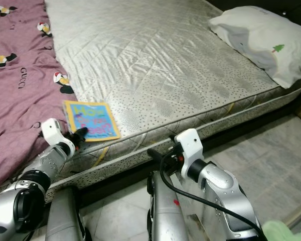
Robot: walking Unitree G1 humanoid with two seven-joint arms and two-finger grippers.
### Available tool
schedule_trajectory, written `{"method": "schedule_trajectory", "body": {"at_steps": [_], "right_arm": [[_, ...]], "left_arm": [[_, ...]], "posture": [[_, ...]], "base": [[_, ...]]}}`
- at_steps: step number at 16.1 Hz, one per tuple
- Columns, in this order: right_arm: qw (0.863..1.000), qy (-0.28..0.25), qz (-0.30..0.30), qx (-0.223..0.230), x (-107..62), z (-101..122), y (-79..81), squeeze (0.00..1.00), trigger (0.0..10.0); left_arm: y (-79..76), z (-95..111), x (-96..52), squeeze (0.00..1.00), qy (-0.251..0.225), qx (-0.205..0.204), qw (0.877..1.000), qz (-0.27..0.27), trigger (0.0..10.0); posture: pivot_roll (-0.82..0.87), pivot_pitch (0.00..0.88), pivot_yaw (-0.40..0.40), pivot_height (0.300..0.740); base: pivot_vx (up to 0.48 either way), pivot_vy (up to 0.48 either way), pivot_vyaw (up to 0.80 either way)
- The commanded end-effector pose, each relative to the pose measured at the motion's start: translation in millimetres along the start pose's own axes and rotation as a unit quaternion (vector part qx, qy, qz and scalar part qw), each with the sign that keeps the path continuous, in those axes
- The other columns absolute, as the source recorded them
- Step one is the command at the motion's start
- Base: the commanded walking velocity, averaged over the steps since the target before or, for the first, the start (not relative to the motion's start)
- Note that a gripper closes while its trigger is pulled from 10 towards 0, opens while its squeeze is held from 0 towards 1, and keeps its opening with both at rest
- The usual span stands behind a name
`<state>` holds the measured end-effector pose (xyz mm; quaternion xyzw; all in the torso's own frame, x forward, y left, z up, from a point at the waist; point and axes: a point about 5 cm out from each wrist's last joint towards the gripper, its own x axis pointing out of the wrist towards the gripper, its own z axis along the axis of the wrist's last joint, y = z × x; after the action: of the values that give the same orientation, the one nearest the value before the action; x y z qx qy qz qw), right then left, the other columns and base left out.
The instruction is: Clean up the room
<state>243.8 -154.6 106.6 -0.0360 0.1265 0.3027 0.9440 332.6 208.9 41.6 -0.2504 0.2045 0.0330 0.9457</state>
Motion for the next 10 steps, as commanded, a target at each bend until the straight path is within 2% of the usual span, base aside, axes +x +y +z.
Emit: {"method": "schedule_trajectory", "body": {"at_steps": [1,2,3,5,8,9,10], "right_arm": [[1.0,0.004,-0.026,-0.008,-2.3,-1.5,-7.8,0.0,10.0],[0.999,0.004,-0.054,-0.007,-2.9,-2.0,-17.0,0.0,10.0],[0.997,-0.005,-0.072,-0.012,-2.6,2.0,-23.9,0.0,10.0],[0.994,-0.021,-0.103,-0.023,0.6,7.8,-30.3,0.0,10.0],[0.993,-0.035,-0.113,-0.021,6.7,9.5,-24.9,0.0,10.0],[0.993,-0.037,-0.111,-0.019,7.6,8.3,-21.5,0.0,10.0],[0.993,-0.039,-0.109,-0.015,8.1,7.3,-20.0,0.0,10.0]], "left_arm": [[17.6,2.5,-4.7,0.0,-0.004,0.017,0.999,0.05,0.0],[14.7,9.1,-3.5,0.0,-0.021,0.034,0.998,0.045,0.0],[5.7,18.4,-1.0,0.0,-0.043,0.078,0.996,0.024,0.0],[-10.7,42.3,2.1,0.0,-0.108,0.112,0.988,0.0,0.0],[-42.4,89.9,0.6,0.0,-0.224,0.178,0.957,-0.039,0.0],[-53.6,103.9,-1.6,0.0,-0.255,0.202,0.944,-0.055,0.0],[-59.0,109.0,-2.6,0.0,-0.267,0.213,0.938,-0.062,0.0]], "posture": [[-0.2,0.061,-0.078,0.531],[-0.2,0.061,-0.076,0.531],[-0.2,0.061,-0.074,0.531],[-0.19,0.062,-0.072,0.531],[-0.18,0.062,-0.063,0.531],[-0.17,0.06,-0.06,0.531],[-0.17,0.058,-0.058,0.531]], "base": [[0.0,0.0,0.0],[0.0,0.0,0.0],[0.0,0.0,0.0],[0.0,0.0,0.0],[0.0,0.0,0.0],[0.0,0.0,0.0],[0.0,0.0,0.0]]}}
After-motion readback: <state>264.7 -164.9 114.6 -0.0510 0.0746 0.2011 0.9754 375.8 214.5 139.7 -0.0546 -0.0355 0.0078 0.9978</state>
